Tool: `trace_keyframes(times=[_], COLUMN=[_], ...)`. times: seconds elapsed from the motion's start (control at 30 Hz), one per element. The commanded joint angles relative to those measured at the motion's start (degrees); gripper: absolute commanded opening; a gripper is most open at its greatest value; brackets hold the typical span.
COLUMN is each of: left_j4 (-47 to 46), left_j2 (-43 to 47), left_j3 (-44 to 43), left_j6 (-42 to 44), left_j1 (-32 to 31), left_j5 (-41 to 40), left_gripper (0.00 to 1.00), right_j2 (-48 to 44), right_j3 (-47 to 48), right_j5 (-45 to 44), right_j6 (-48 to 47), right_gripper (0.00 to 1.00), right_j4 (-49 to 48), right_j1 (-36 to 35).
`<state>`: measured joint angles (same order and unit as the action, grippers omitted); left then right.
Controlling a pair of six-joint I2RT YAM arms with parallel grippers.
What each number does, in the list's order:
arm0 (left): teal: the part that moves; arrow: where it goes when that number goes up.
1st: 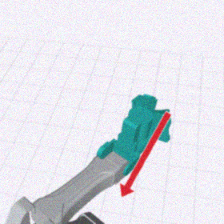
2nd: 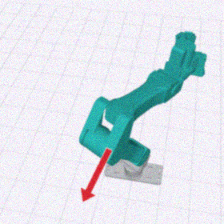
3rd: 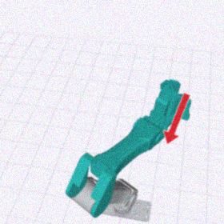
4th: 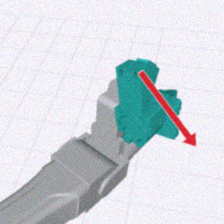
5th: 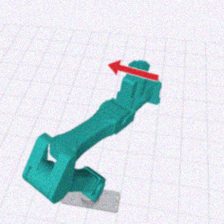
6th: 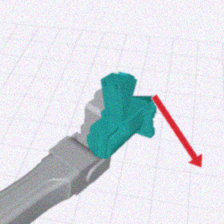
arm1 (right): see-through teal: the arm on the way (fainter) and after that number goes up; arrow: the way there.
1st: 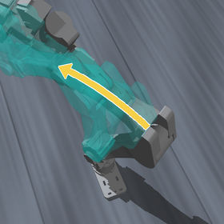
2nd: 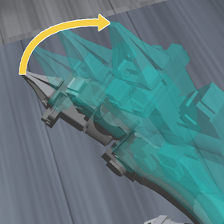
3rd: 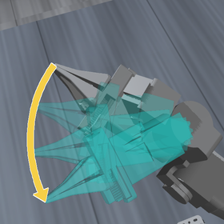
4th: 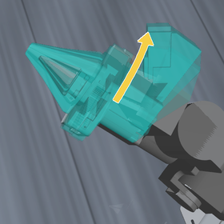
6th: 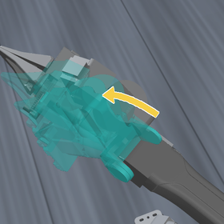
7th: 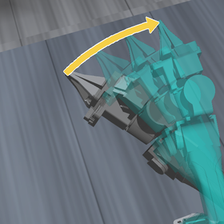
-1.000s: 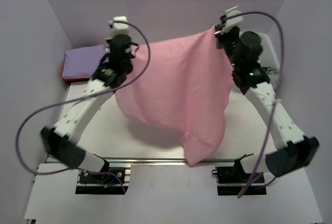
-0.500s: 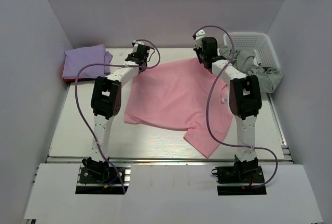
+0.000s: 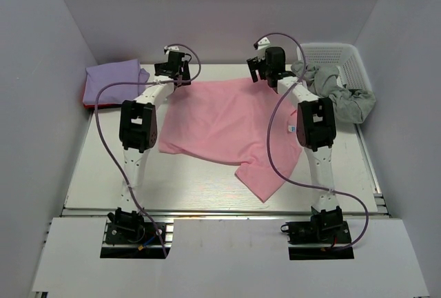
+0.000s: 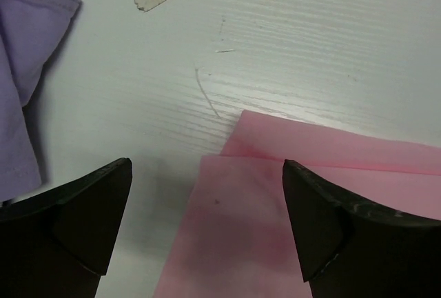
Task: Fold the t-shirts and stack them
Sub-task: Flatten out the tshirt
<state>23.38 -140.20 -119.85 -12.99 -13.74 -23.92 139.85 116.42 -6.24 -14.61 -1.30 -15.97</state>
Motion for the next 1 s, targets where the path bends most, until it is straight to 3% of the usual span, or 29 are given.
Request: trace_keyframes(times=[0.0,0.1,0.2,0.4,0.73,0.83,0.97], left_j4=[1.2,1.8,2.5,5.1,2.7,2.6,5.8], left_j2=[8.6,15.5,25.3,39.2,47.2,49.8,53.5], left_j3=[-1.1,5.4,17.8,37.9,57.7,61.9,66.9], left_j6=[-0.5,-1.9,-3.5,-8.5,-10.8,-10.8,-14.3], left_j1=[0.9,0.9,0.9,-0.5,-2.1,-2.6,-2.6], left_j5=[2.7,2.7,4.1,10.5,22.3,22.3,17.7], left_gripper=[1.00,1.00,1.00,1.00,1.00,1.00,1.00], right_j2=[-7.2,-15.9,-22.7,-37.1,-53.3,-54.5,-58.2], right_j3=[2.1,-2.4,-6.7,-29.8,-57.3,-60.7,-66.1], right_j5=[3.5,5.0,5.3,9.0,11.4,9.3,13.0], right_j6=[1.2,5.5,11.2,21.6,32.4,33.4,34.9], right_gripper=[0.90,0.90,0.90,0.90,0.90,0.90,0.90], right_j4=[0.9,4.4,9.1,7.5,7.6,11.1,11.8], right_j1=[-0.2,-0.5,-0.2,-0.5,-0.9,-1.1,-1.3])
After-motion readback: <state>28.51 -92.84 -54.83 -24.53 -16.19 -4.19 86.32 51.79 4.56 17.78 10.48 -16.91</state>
